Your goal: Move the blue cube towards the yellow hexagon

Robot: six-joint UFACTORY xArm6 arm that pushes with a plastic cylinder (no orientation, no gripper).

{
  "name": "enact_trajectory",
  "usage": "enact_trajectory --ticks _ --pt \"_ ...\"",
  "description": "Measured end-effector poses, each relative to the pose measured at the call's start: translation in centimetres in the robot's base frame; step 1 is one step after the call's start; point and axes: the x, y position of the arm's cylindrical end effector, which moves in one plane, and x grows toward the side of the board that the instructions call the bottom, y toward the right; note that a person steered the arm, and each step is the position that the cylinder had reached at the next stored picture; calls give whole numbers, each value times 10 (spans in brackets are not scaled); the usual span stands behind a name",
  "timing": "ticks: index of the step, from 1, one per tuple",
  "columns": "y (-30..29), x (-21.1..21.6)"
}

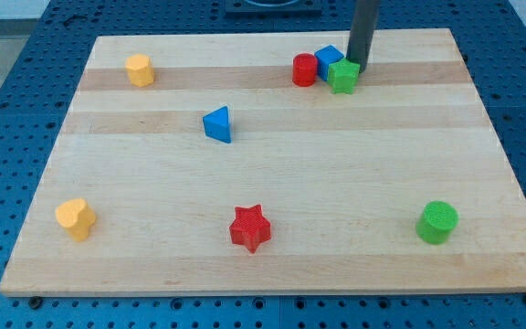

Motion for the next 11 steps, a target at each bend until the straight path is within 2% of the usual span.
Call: enact_trajectory --ticks 1,2,3,6,8,10,11 --pt "-28 -6" --pt "-84 -6" --pt "-116 -27" --pt "-109 -62" --pt "-198 -70" --pt "-216 -67" --pt "-258 -64"
